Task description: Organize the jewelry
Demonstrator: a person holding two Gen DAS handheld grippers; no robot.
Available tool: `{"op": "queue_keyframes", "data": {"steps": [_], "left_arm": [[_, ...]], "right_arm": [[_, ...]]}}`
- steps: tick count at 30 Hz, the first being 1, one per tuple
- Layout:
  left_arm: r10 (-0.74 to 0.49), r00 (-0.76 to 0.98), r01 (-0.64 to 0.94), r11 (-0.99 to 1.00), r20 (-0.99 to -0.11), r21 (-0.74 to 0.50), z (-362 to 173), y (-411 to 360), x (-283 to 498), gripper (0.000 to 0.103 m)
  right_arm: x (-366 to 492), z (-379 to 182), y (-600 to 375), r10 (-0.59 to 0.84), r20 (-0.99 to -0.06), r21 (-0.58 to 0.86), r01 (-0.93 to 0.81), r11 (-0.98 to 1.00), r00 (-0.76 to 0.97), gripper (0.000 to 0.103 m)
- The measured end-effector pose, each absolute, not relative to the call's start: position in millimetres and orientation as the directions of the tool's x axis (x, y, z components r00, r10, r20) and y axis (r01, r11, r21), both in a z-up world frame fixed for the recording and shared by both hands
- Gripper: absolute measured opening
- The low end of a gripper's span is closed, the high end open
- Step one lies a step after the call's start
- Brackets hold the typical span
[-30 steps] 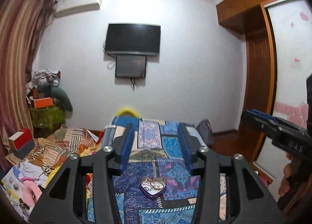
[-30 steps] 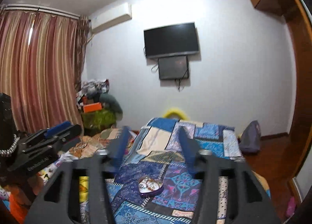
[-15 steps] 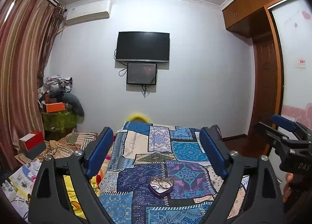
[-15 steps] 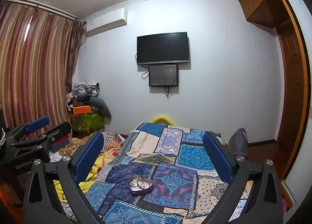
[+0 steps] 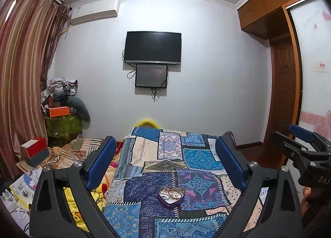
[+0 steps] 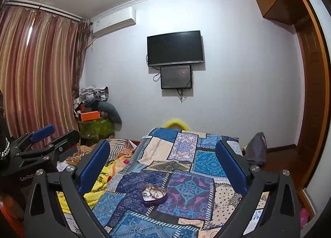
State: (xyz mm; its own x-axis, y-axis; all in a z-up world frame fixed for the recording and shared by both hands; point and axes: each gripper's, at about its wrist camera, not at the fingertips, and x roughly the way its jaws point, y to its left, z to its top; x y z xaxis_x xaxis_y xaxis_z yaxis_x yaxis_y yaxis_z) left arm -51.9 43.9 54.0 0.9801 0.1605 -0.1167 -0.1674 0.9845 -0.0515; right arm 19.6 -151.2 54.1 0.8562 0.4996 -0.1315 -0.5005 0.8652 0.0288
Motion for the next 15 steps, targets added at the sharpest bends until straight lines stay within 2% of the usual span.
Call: {"op": "queue_keyframes", "data": {"steps": [9,15], "left_arm": [[0.149,0.981,-0.155,0.987,-0.124,-0.044,50.9,41.8,-48.0,0.097],[0.156,0.979,-0.163,0.986,-0.129,-0.042,50.4,40.4,-47.0,0.102]], "right_arm": [[22.2,53.3,-150.8,0.501,-0.146,0.034,-0.502,0.864,0.853,0.101],[22.8,54.2,-151.5,0.501,-0.152,0.041,-0.501,0.865,0.852,0.101]]}}
